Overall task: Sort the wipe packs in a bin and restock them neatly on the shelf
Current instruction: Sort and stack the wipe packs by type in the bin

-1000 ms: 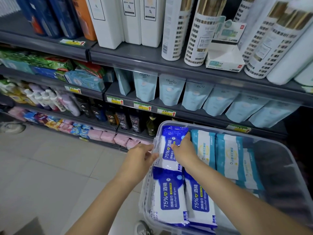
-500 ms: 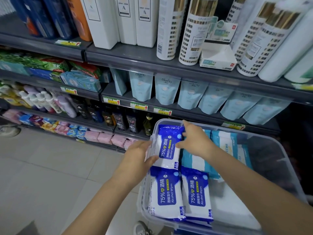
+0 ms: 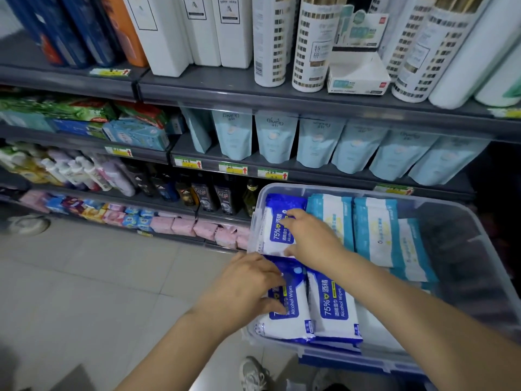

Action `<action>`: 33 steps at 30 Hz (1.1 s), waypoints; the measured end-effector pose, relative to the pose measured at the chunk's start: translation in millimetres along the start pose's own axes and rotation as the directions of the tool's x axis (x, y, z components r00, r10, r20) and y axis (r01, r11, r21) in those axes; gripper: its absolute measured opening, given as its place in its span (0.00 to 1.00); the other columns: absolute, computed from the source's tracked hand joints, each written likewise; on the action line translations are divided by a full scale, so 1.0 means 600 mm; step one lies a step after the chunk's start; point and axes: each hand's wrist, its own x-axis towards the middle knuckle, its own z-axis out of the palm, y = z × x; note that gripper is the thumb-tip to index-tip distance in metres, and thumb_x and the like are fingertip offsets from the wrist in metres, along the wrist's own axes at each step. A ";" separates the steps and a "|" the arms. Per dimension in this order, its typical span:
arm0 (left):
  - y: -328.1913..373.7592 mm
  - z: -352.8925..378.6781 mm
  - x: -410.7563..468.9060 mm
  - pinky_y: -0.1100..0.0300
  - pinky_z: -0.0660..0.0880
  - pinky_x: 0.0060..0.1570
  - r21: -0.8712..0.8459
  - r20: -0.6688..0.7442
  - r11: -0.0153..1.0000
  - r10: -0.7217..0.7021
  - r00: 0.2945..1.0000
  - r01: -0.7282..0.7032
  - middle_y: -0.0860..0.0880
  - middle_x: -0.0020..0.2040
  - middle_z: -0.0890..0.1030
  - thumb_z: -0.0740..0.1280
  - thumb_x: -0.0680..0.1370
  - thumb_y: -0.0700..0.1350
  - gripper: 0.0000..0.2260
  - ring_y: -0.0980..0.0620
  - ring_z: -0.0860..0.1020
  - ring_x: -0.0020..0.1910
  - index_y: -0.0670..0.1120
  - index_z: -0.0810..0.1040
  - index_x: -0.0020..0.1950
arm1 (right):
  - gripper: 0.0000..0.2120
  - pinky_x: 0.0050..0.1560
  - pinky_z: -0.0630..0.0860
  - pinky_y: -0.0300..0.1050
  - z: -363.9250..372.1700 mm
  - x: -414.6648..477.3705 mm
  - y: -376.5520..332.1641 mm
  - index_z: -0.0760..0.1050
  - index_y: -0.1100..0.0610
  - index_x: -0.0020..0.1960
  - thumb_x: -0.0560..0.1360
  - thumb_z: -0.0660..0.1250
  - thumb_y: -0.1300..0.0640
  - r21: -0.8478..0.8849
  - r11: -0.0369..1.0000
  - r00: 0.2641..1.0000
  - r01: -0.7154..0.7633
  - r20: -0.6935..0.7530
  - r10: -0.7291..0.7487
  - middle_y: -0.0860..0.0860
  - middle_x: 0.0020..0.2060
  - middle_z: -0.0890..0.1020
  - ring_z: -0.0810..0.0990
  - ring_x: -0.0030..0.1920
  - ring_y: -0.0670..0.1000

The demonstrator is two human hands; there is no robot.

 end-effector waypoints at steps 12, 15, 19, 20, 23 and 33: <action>0.093 0.000 0.011 0.59 0.68 0.63 0.145 0.183 0.968 -0.230 0.956 0.205 0.56 0.71 0.68 0.68 0.75 0.52 0.24 0.53 0.67 0.68 0.55 0.69 0.71 | 0.27 0.70 0.56 0.39 -0.001 -0.120 0.097 0.65 0.51 0.72 0.75 0.68 0.51 0.180 0.963 0.979 0.202 0.001 -0.205 0.46 0.72 0.62 0.58 0.72 0.47; 0.107 -0.001 0.012 0.60 0.67 0.61 0.159 0.173 0.949 -0.299 0.938 0.273 0.57 0.71 0.67 0.70 0.75 0.49 0.25 0.56 0.66 0.69 0.55 0.69 0.71 | 0.30 0.68 0.56 0.37 0.015 -0.151 0.125 0.63 0.51 0.73 0.74 0.68 0.49 0.161 0.964 0.975 0.210 0.042 -0.220 0.46 0.72 0.62 0.59 0.71 0.47; 0.119 0.004 0.006 0.66 0.63 0.61 0.143 0.136 0.930 -0.357 0.924 0.338 0.58 0.71 0.66 0.70 0.75 0.47 0.25 0.58 0.65 0.69 0.54 0.70 0.71 | 0.30 0.65 0.61 0.38 0.042 -0.180 0.134 0.66 0.51 0.72 0.73 0.70 0.47 0.140 0.953 0.951 0.269 0.116 -0.285 0.46 0.67 0.67 0.63 0.67 0.47; 0.122 0.006 0.005 0.66 0.63 0.61 0.137 0.133 0.926 -0.368 0.920 0.351 0.58 0.72 0.66 0.70 0.75 0.46 0.24 0.58 0.65 0.69 0.54 0.70 0.70 | 0.29 0.66 0.63 0.41 0.048 -0.185 0.132 0.67 0.52 0.71 0.72 0.70 0.47 0.126 0.951 0.945 0.284 0.133 -0.300 0.47 0.68 0.67 0.63 0.67 0.48; 0.128 0.013 0.003 0.66 0.60 0.65 0.121 0.133 0.916 -0.397 0.908 0.382 0.57 0.73 0.65 0.70 0.75 0.44 0.23 0.57 0.64 0.71 0.53 0.71 0.70 | 0.26 0.66 0.65 0.44 0.060 -0.192 0.132 0.70 0.55 0.69 0.73 0.69 0.49 0.099 0.942 0.935 0.320 0.128 -0.331 0.48 0.68 0.67 0.63 0.67 0.50; 0.141 0.018 0.003 0.64 0.59 0.67 0.121 0.147 0.880 -0.474 0.868 0.460 0.52 0.73 0.66 0.69 0.76 0.42 0.23 0.54 0.64 0.71 0.51 0.71 0.70 | 0.13 0.59 0.71 0.48 0.052 -0.200 0.146 0.80 0.64 0.53 0.78 0.62 0.57 0.288 0.907 0.913 0.307 0.180 -0.366 0.57 0.56 0.78 0.75 0.56 0.54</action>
